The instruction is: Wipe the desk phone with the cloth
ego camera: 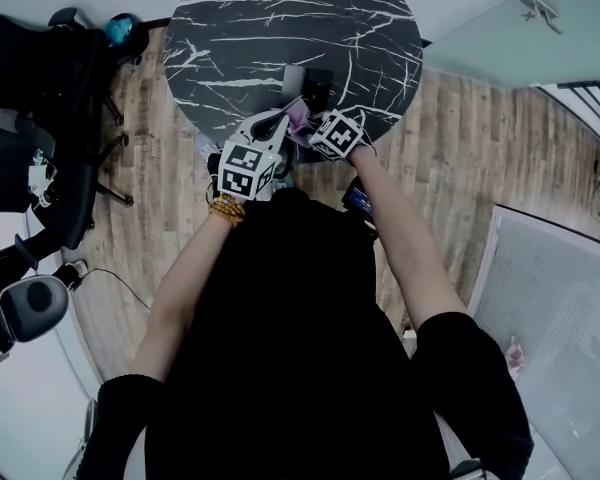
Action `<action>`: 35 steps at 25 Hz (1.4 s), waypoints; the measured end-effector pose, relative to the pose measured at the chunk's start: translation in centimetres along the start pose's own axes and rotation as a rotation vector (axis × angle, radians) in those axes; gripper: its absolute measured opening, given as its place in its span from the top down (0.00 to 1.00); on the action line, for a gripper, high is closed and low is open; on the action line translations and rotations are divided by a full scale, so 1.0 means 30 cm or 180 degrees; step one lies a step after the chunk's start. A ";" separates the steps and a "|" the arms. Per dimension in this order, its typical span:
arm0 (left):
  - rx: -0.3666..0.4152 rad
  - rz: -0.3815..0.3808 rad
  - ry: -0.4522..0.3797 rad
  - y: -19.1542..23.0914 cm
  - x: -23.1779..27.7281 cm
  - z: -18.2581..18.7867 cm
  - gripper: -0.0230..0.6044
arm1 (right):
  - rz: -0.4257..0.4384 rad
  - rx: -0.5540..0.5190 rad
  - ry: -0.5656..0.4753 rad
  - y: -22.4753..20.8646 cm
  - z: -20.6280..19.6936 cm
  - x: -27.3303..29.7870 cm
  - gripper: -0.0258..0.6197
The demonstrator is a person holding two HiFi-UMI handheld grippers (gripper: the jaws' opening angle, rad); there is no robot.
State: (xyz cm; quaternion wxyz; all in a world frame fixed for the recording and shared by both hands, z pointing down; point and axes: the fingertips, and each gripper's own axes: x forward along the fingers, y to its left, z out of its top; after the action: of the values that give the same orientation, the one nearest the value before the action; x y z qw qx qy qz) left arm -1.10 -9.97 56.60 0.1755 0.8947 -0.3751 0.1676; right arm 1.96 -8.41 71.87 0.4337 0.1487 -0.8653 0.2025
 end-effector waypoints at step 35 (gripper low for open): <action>-0.0012 0.0033 0.0007 0.014 -0.011 0.004 0.94 | -0.1074 -0.0318 -0.1185 -0.330 0.356 -0.361 0.87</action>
State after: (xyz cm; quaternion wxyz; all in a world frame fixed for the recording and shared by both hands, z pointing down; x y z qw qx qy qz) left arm -1.61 -10.10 56.43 0.1768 0.8921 -0.3799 0.1689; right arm 5.16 -21.31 59.48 0.3014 0.3041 -0.9021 0.0534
